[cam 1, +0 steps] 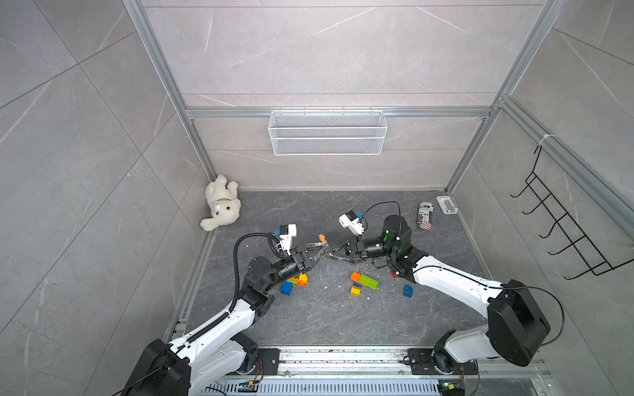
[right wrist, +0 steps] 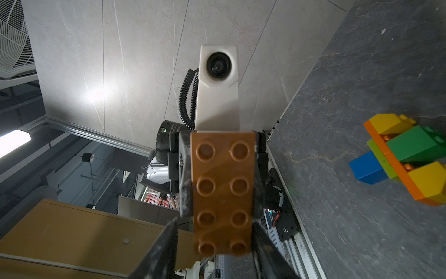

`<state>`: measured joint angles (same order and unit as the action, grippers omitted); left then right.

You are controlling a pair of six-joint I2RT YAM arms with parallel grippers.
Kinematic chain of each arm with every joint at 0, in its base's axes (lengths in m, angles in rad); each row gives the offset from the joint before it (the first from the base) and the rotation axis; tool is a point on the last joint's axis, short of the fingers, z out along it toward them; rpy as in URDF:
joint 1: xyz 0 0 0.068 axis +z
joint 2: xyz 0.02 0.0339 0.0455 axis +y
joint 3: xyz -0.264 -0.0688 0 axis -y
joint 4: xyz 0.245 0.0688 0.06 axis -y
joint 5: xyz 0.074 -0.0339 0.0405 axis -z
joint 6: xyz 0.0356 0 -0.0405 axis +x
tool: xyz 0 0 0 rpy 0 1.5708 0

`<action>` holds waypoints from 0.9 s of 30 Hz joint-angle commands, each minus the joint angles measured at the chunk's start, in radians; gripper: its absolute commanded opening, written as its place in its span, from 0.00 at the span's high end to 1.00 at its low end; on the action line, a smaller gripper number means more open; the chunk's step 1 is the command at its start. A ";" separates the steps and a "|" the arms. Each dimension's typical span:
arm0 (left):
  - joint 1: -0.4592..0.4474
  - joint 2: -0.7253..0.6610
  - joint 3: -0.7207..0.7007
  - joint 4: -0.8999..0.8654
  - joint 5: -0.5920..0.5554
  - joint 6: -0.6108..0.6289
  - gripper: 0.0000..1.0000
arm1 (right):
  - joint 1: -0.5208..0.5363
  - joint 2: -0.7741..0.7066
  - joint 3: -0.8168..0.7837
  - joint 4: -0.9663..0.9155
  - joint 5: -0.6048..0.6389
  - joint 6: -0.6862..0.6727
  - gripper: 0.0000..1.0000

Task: Assemble a fork with lego
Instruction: Assemble the lego brick with the lego brick.

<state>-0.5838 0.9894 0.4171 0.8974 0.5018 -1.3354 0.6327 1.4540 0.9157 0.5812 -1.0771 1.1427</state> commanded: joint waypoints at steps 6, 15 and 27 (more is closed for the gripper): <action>0.003 -0.010 -0.011 0.075 0.024 -0.022 0.89 | -0.007 0.034 0.047 0.048 -0.028 0.018 0.49; 0.002 -0.018 -0.023 0.071 0.028 -0.026 0.89 | -0.013 0.036 0.041 0.048 -0.041 0.017 0.52; 0.003 -0.002 -0.025 0.092 0.044 -0.040 0.89 | -0.019 0.042 0.045 0.011 -0.057 -0.009 0.58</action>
<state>-0.5827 0.9878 0.3904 0.9272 0.5114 -1.3605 0.6182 1.4864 0.9295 0.5869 -1.1156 1.1507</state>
